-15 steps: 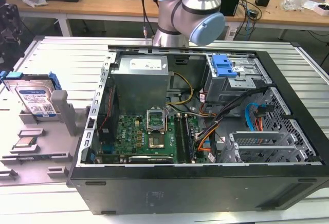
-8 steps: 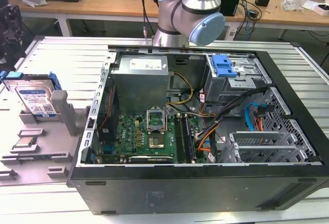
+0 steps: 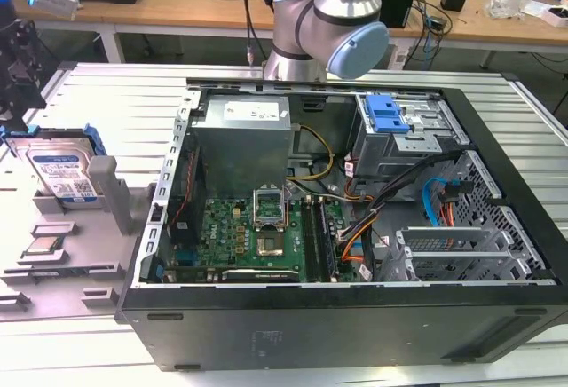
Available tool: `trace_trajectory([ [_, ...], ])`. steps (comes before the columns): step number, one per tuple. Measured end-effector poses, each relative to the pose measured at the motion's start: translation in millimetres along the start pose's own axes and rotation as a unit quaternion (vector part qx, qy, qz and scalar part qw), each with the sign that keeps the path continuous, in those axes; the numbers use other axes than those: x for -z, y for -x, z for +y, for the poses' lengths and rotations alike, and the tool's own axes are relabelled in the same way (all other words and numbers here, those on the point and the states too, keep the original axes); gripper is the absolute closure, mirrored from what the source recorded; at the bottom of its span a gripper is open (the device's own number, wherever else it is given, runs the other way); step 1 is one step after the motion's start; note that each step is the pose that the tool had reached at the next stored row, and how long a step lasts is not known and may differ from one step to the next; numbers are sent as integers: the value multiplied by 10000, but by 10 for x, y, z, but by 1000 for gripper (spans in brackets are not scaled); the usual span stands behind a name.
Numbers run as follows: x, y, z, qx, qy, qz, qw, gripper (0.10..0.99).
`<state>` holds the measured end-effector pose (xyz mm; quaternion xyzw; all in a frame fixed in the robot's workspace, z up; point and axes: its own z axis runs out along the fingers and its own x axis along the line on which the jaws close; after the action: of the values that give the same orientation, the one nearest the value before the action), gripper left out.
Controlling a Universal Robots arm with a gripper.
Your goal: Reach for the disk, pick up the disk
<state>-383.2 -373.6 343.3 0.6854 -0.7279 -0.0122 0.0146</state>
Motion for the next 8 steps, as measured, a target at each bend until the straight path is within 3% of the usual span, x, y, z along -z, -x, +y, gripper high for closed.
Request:
trace_trajectory([
  [8, -151, -17, -6, 70, 1, 4, 10000, 541],
])
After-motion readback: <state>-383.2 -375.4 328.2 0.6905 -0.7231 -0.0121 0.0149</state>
